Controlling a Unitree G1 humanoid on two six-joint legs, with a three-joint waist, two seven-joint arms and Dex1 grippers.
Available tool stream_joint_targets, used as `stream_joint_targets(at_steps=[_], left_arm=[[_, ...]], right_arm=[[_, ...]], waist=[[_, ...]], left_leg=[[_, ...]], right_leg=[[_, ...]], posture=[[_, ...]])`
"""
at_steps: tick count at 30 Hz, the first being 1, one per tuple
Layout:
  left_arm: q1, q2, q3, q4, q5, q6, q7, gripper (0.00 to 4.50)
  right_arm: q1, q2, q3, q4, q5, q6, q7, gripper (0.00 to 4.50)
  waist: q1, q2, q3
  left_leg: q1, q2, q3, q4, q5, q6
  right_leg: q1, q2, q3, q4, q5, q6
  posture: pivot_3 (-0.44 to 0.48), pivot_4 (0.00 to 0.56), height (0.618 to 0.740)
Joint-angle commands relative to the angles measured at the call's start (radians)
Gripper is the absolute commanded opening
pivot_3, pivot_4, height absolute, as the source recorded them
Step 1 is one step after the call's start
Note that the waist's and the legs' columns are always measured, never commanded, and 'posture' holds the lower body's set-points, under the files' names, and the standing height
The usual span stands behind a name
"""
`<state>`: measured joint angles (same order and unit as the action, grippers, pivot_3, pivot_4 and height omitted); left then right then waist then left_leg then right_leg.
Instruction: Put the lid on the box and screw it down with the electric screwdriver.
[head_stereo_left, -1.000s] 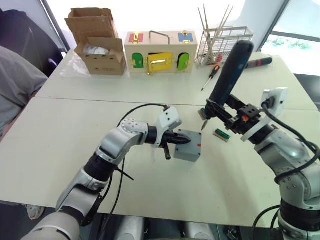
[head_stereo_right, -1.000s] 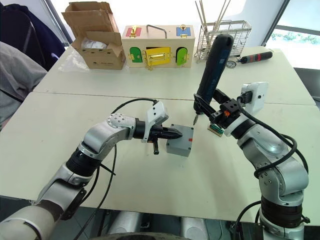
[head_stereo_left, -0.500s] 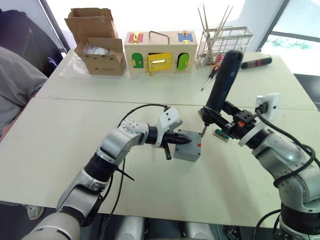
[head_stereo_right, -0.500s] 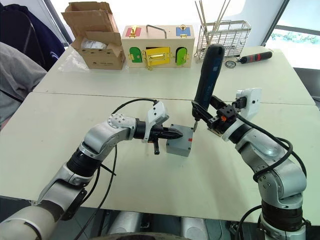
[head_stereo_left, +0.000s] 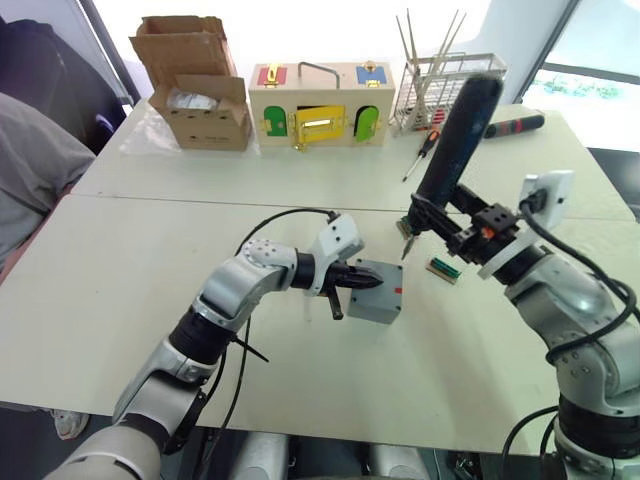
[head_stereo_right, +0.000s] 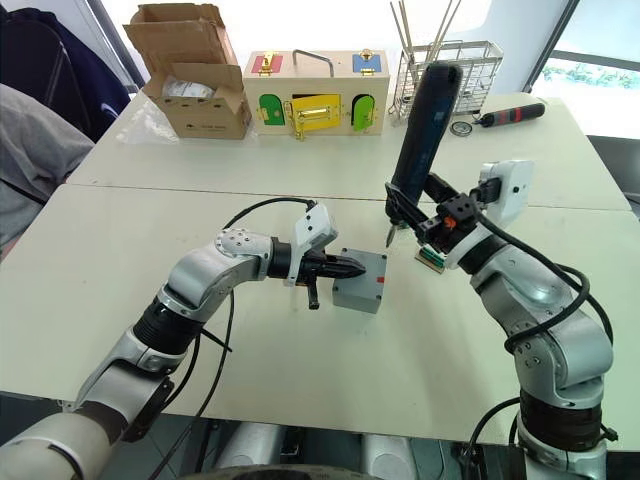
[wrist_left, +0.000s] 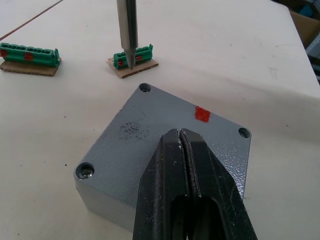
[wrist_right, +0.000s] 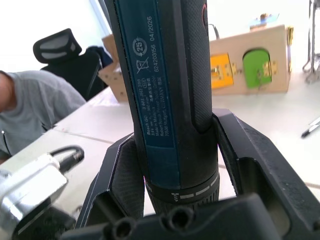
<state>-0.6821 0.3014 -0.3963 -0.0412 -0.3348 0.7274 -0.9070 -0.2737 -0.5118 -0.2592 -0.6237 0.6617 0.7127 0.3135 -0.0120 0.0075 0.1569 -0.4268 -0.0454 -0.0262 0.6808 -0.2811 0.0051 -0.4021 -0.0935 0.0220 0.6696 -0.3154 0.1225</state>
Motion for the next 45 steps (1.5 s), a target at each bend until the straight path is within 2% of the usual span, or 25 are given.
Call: stream_joint_targets(at_steps=[1,13,27,45], left_arm=[[0.009,-0.001,-0.003,0.001,0.011,-0.003,0.001,0.00],[0.012,0.000,-0.006,0.000,0.014,-0.007,-0.001,0.00],[0.014,0.001,-0.005,0.003,0.023,-0.012,-0.002,0.00],[0.027,0.006,-0.003,-0.022,0.023,0.002,0.002,0.00]], right_arm=[[-0.033,-0.012,-0.034,-0.061,0.040,-0.013,-0.003,1.85],[0.022,-0.047,-0.022,-0.073,0.058,-0.002,0.018,1.85],[0.041,-0.030,-0.003,-0.065,0.051,-0.020,0.006,1.85],[0.115,0.001,0.089,-0.032,-0.050,-0.094,0.028,1.85]], waist=[[0.000,0.000,0.000],[0.000,0.000,0.000],[0.000,0.000,0.000],[0.000,-0.001,0.000]], left_leg=[[0.000,0.000,0.000,0.000,0.000,0.000],[0.000,0.000,0.000,0.000,0.000,0.000],[0.000,0.000,0.000,0.000,0.000,0.000],[0.001,0.000,0.000,0.000,0.000,0.000]], right_leg=[[0.000,0.000,0.000,0.000,0.000,0.000],[0.000,0.000,0.000,0.000,0.000,0.000],[0.000,0.000,0.000,0.000,0.000,0.000],[0.002,0.000,0.000,0.000,0.000,0.000]], posture=[[0.000,0.150,0.740],[0.000,0.150,0.740],[0.000,0.150,0.740],[0.000,0.150,0.740]])
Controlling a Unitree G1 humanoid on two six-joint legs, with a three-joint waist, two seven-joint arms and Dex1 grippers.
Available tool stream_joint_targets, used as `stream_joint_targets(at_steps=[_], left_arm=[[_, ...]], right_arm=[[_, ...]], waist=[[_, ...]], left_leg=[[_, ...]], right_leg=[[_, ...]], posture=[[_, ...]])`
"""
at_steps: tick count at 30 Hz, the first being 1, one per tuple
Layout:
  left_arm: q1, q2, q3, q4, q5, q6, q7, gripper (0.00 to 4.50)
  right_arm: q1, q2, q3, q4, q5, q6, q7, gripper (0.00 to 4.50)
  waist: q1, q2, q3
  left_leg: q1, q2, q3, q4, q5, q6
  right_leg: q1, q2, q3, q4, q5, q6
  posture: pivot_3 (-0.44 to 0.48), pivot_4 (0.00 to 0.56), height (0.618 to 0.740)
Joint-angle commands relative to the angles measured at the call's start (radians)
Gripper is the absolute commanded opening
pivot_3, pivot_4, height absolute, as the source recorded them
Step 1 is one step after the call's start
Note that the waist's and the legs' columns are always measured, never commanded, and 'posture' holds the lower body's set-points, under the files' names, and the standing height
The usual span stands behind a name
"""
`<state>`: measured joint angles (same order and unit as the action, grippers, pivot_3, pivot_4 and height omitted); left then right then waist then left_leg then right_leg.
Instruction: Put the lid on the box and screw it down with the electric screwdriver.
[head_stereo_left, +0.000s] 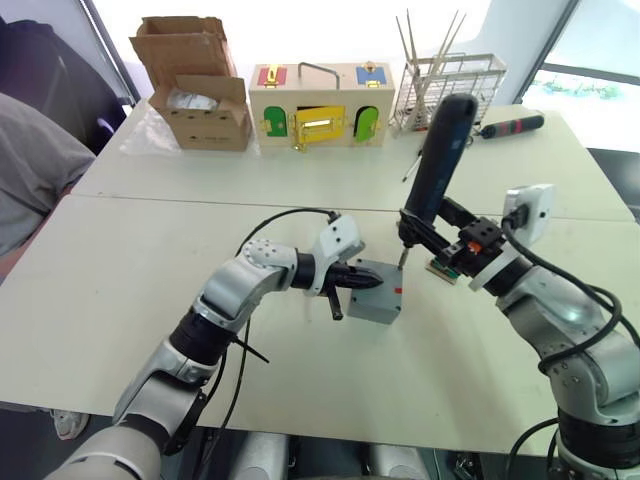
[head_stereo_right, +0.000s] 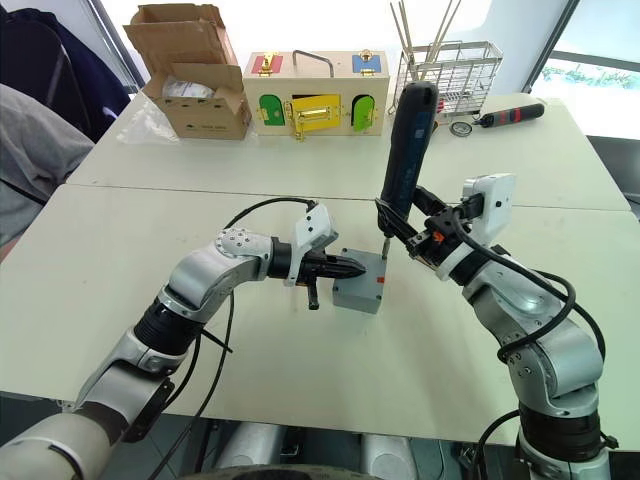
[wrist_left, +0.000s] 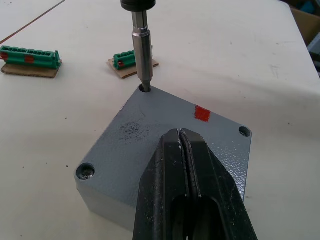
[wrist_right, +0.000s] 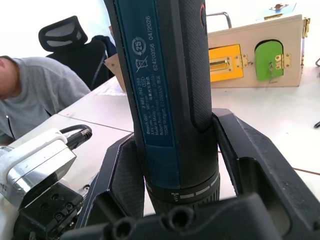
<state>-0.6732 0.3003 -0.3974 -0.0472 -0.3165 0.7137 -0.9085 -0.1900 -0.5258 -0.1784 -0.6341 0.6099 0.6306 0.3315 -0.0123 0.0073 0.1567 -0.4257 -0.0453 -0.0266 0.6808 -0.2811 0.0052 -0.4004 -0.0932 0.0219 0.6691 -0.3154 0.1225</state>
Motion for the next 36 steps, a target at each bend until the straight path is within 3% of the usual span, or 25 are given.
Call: stream_joint_targets(at_steps=[1,10,36], left_arm=[[0.021,0.008,-0.002,-0.019,0.004,0.018,0.004,0.00],[0.026,0.003,-0.008,-0.025,0.006,0.030,0.008,0.00],[0.029,0.006,-0.001,-0.031,0.005,0.034,0.019,0.00]], right_arm=[[0.053,0.015,0.014,-0.023,-0.004,-0.018,0.016,1.85],[0.137,0.037,0.064,0.021,-0.055,-0.083,0.040,1.85],[0.157,0.019,0.106,0.082,-0.141,-0.127,0.103,1.85]], waist=[[0.001,-0.001,-0.001],[0.000,-0.005,-0.004],[0.000,-0.009,-0.007]], left_leg=[[0.001,0.000,0.000,0.000,0.000,0.000],[0.017,0.000,-0.002,-0.005,-0.004,0.007],[0.017,0.001,-0.002,-0.006,-0.004,0.007]], right_leg=[[0.001,0.000,0.000,0.000,0.000,0.000],[0.017,0.001,0.000,-0.005,0.000,0.000],[0.018,0.002,0.000,-0.006,0.000,0.000]], posture=[[0.000,0.150,0.740],[0.000,0.150,0.740],[0.000,0.150,0.740]])
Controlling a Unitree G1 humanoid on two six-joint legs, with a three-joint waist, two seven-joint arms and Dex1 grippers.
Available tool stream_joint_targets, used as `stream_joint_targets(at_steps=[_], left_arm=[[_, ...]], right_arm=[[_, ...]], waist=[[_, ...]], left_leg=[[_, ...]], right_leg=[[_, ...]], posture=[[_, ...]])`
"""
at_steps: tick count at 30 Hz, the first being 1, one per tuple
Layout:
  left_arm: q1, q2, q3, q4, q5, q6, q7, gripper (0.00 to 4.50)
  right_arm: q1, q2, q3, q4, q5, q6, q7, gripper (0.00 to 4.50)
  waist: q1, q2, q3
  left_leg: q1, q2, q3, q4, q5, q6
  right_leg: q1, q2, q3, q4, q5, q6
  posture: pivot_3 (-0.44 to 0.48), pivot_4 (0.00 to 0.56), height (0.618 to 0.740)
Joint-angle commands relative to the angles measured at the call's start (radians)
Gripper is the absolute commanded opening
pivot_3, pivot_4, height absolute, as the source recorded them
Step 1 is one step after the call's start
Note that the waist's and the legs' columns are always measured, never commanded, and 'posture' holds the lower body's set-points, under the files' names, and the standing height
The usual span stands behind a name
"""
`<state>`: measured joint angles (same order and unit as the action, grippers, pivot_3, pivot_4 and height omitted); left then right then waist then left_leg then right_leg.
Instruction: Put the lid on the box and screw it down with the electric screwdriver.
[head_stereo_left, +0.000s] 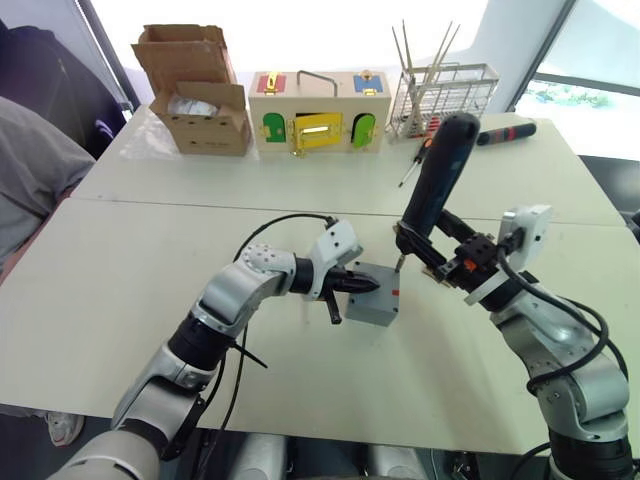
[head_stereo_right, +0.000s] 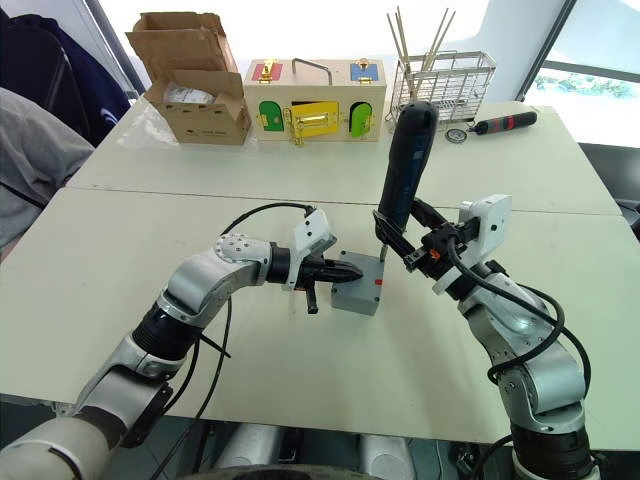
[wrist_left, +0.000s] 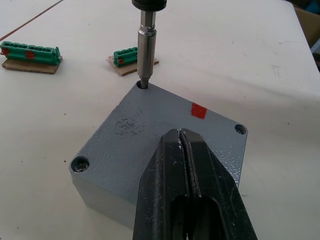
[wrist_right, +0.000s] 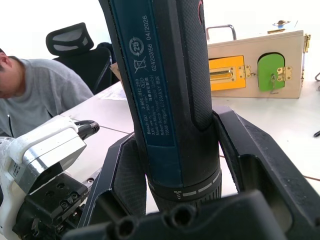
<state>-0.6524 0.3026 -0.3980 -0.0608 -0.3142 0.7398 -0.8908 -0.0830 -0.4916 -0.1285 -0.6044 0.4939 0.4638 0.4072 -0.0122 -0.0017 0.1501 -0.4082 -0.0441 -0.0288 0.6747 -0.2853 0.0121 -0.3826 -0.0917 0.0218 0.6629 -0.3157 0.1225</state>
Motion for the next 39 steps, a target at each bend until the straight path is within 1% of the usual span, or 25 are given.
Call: stream_joint_targets(at_steps=[1,12,15,18,25,30,33,36,39], left_arm=[[0.008,0.004,-0.001,-0.017,0.003,0.007,0.001,0.00],[0.010,0.007,-0.005,-0.025,0.005,0.006,0.000,0.00],[0.009,0.007,-0.003,-0.023,0.005,0.005,0.000,0.00],[0.009,0.004,-0.004,-0.019,0.006,0.004,0.001,0.00],[0.031,-0.007,-0.023,-0.013,0.011,0.006,0.002,0.00],[0.042,-0.006,-0.022,-0.012,0.011,0.014,0.003,0.00],[0.043,0.001,-0.011,-0.008,0.010,0.011,0.001,0.00],[0.025,0.000,0.048,-0.016,-0.025,0.031,0.004,0.00],[0.001,0.004,0.113,-0.032,-0.069,0.059,0.006,0.00]], right_arm=[[0.053,-0.019,0.061,0.055,-0.034,0.041,0.028,1.85],[0.061,-0.011,0.065,0.077,-0.058,0.037,0.035,1.85],[0.059,-0.010,0.060,0.080,-0.056,0.038,0.036,1.85],[0.060,-0.009,0.054,0.077,-0.053,0.037,0.037,1.85],[0.033,0.009,0.009,0.047,-0.009,0.028,0.030,1.85],[-0.046,-0.022,-0.077,0.001,0.092,0.089,0.023,1.85],[-0.157,-0.087,-0.166,-0.028,0.244,0.194,0.019,1.85],[-0.288,-0.171,-0.248,-0.007,0.424,0.312,0.009,1.85],[-0.389,-0.227,-0.289,0.047,0.547,0.396,-0.018,1.85]], waist=[[0.000,0.000,0.000],[0.002,-0.006,-0.005],[0.002,-0.007,-0.005],[0.002,-0.008,-0.006],[0.002,-0.008,-0.006],[0.002,-0.007,-0.005],[0.002,-0.004,-0.003],[0.002,-0.002,-0.002],[0.001,-0.003,-0.001]], left_leg=[[0.000,0.000,0.000,0.000,0.000,0.000],[0.002,0.000,-0.001,-0.002,0.000,0.000],[0.009,0.000,-0.001,-0.008,0.000,0.000],[0.015,0.000,-0.001,-0.011,0.000,0.000],[0.016,0.000,-0.001,-0.011,0.000,0.000],[0.015,0.000,-0.001,-0.011,0.000,0.000],[0.014,0.000,-0.001,-0.012,0.000,0.000],[0.008,0.000,-0.001,-0.011,0.000,-0.001],[0.001,0.001,-0.001,-0.011,0.001,-0.002]], right_leg=[[0.000,0.000,0.000,0.000,0.000,0.000],[0.004,0.000,0.000,-0.003,0.000,0.000],[0.012,0.000,0.000,-0.013,0.000,0.000],[0.017,0.000,0.000,-0.014,0.000,0.000],[0.018,-0.001,0.000,-0.015,0.000,0.000],[0.017,-0.003,0.000,-0.015,0.000,0.000],[0.016,-0.004,0.000,-0.015,0.000,0.000],[0.010,-0.005,0.000,-0.015,0.000,0.000],[0.003,-0.004,0.000,-0.014,0.000,0.000]], posture=[[0.000,0.150,0.740],[0.000,0.150,0.740],[0.000,0.150,0.740],[0.000,0.150,0.740],[0.000,0.150,0.740],[0.000,0.150,0.740],[0.000,0.150,0.740],[0.000,0.150,0.740],[0.000,0.150,0.740]])
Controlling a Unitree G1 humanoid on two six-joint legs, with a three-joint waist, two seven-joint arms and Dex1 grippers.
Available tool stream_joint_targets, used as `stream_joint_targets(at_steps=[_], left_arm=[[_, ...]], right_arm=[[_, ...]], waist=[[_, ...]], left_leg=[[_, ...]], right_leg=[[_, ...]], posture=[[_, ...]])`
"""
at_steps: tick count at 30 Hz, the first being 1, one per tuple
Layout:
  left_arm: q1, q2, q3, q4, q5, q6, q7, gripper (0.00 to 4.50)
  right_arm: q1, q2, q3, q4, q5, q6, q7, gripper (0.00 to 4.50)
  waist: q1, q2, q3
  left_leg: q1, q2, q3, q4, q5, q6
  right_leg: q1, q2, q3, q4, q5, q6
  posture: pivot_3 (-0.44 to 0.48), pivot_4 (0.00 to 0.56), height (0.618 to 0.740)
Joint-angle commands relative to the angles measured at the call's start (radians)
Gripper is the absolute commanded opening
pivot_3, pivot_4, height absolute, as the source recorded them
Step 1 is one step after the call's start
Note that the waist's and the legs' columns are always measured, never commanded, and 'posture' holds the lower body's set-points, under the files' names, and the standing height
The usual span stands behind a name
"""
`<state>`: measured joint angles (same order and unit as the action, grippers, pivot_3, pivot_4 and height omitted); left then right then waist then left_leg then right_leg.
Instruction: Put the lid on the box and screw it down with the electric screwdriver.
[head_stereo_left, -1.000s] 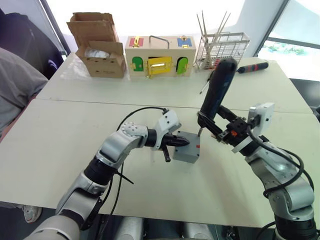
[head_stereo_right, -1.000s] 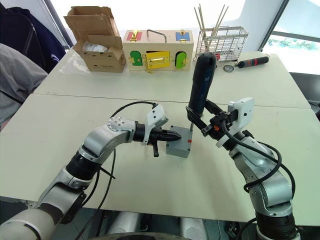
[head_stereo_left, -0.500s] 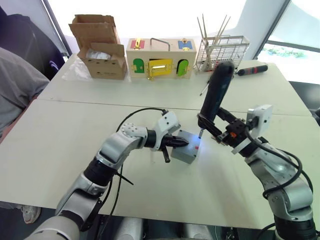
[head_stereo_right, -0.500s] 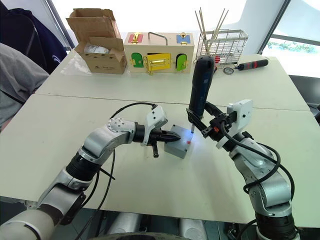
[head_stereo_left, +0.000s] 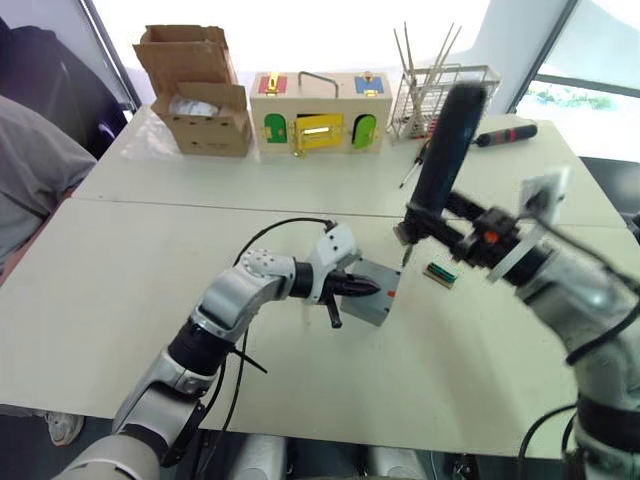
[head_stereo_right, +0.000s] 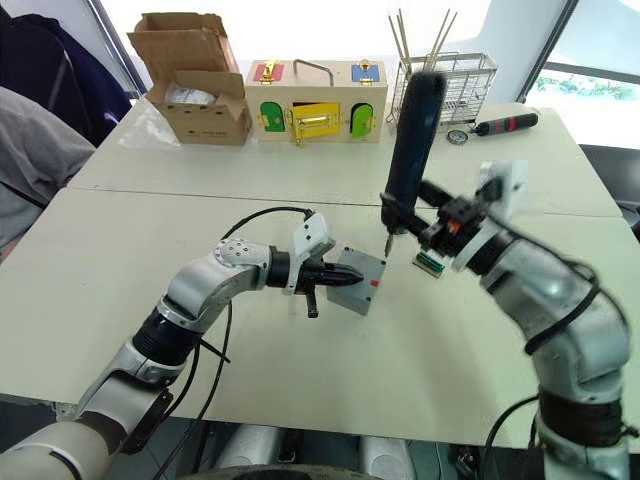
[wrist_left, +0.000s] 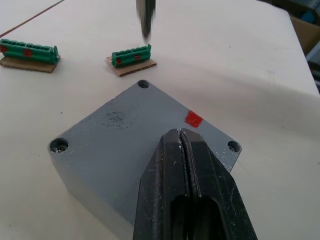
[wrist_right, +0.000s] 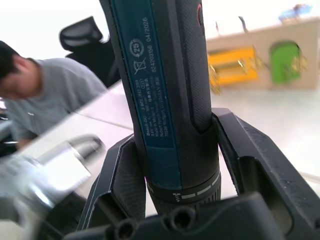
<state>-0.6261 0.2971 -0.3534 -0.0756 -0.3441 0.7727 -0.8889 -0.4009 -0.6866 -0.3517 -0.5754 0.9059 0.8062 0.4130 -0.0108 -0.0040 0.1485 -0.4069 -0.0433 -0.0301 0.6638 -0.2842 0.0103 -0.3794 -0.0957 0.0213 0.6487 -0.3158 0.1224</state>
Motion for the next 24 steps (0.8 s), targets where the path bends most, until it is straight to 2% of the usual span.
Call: stream_joint_targets(at_steps=[1,5,7,8,9,11,14,18,24], left_arm=[[-0.031,0.012,0.082,-0.023,-0.049,0.033,0.004,0.00],[-0.065,0.013,0.157,-0.052,-0.112,0.082,0.013,0.00],[-0.092,0.030,0.207,-0.103,-0.163,0.136,0.017,0.00],[-0.101,0.048,0.220,-0.137,-0.188,0.165,0.012,0.00],[-0.102,0.070,0.222,-0.174,-0.207,0.191,0.004,0.00],[-0.085,0.134,0.208,-0.264,-0.246,0.232,-0.030,0.00],[-0.044,0.229,0.177,-0.389,-0.298,0.271,-0.072,0.00],[-0.003,0.295,0.135,-0.486,-0.322,0.283,-0.080,0.00],[0.045,0.279,0.103,-0.516,-0.321,0.279,-0.014,0.00]], right_arm=[[-0.091,-0.041,-0.072,0.032,0.163,0.072,-0.033,1.85],[-0.183,-0.080,-0.099,0.140,0.200,0.126,-0.113,1.85],[-0.260,-0.168,-0.109,0.282,0.199,0.238,-0.162,1.85],[-0.300,-0.247,-0.079,0.380,0.196,0.371,-0.170,1.85],[-0.330,-0.326,-0.033,0.468,0.179,0.498,-0.158,1.85],[-0.326,-0.450,0.050,0.564,0.130,0.602,-0.095,1.85],[-0.270,-0.556,0.167,0.625,0.045,0.606,0.024,1.85],[-0.215,-0.595,0.310,0.694,-0.066,0.568,0.166,1.85],[-0.266,-0.528,0.409,0.863,-0.181,0.602,0.234,1.85]], waist=[[0.000,0.000,0.000],[0.001,0.000,0.001],[0.002,0.001,0.004],[0.003,0.002,0.004],[0.007,0.002,0.005],[0.016,0.002,0.005],[0.014,0.003,0.004],[0.000,0.007,0.007],[-0.003,0.010,0.008]], left_leg=[[-0.001,0.000,0.000,0.000,0.000,0.000],[-0.003,0.000,0.001,0.001,0.001,-0.001],[-0.004,-0.001,0.001,0.002,0.001,-0.001],[-0.005,-0.001,0.001,0.002,0.001,-0.001],[-0.005,-0.001,0.002,0.003,0.001,0.000],[-0.006,-0.002,0.001,0.002,0.001,0.000],[-0.009,-0.001,0.003,-0.002,0.002,-0.002],[-0.019,0.000,0.004,0.001,0.004,-0.006],[-0.016,-0.001,0.006,0.004,0.004,0.000]], right_leg=[[-0.002,0.000,0.000,0.001,0.000,0.000],[-0.003,-0.001,0.000,0.001,0.000,0.000],[-0.003,-0.001,0.000,0.001,0.000,0.000],[-0.003,-0.002,0.000,0.001,0.000,0.000],[-0.004,-0.002,0.000,0.001,0.000,0.000],[-0.005,-0.002,0.000,0.000,0.000,0.000],[-0.009,-0.002,0.000,-0.002,0.000,-0.001],[-0.019,-0.001,0.001,0.000,0.000,0.000],[-0.017,0.000,0.001,0.004,0.001,0.001]], posture=[[0.000,0.150,0.740],[0.000,0.150,0.740],[0.000,0.150,0.740],[0.000,0.150,0.740],[0.000,0.150,0.740],[0.000,0.150,0.740],[0.000,0.150,0.740],[0.000,0.150,0.740],[0.000,0.150,0.740]])
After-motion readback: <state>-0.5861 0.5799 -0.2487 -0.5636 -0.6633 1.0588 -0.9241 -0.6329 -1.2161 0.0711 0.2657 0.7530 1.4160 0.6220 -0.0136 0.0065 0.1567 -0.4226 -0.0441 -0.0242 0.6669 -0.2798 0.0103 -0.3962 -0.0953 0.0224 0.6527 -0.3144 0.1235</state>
